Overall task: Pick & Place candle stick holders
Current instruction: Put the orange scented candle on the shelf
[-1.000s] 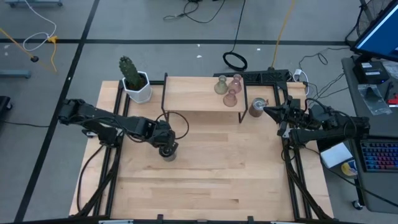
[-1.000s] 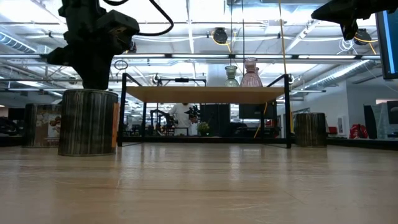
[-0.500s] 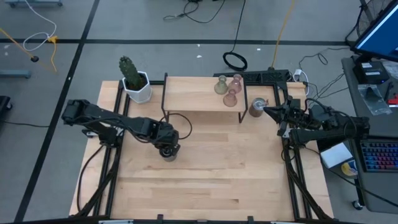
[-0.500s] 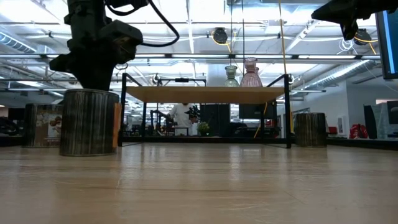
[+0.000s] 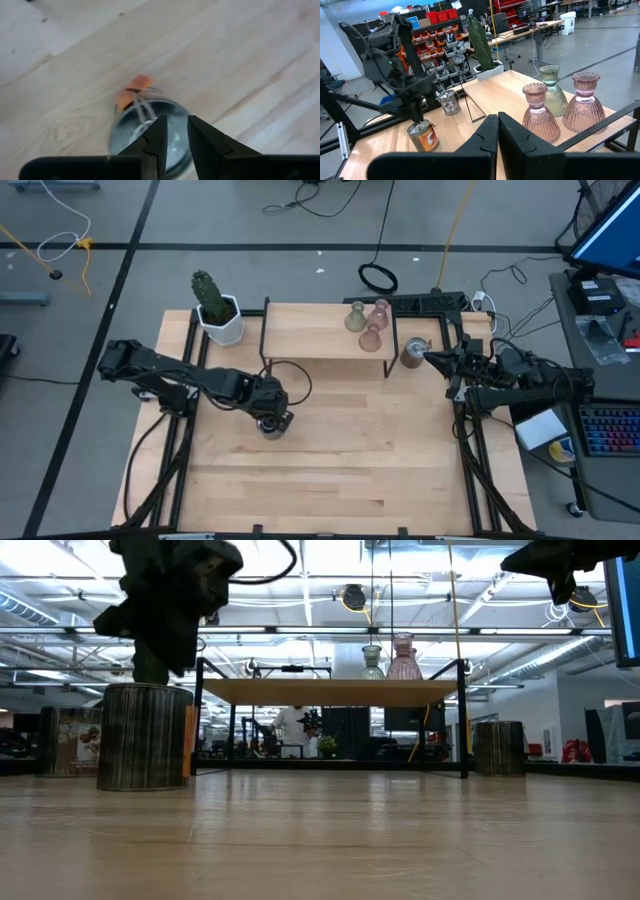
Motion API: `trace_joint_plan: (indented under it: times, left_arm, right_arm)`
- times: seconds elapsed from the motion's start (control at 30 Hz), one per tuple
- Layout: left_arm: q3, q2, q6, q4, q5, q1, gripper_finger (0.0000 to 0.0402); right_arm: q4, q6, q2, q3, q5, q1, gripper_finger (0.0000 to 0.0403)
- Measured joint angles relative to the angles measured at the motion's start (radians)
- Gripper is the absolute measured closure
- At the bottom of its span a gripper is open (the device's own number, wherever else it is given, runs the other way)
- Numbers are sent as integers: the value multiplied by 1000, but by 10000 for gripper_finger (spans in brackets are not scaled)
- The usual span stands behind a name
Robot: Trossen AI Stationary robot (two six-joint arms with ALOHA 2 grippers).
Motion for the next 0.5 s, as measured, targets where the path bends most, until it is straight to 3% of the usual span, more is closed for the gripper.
trace_joint_plan:
  times: [0.5]
  left_arm:
    - [20, -1, -26, -1, -24, -184, 325]
  right_arm:
    - [-5, 0, 0, 0, 0, 0, 399]
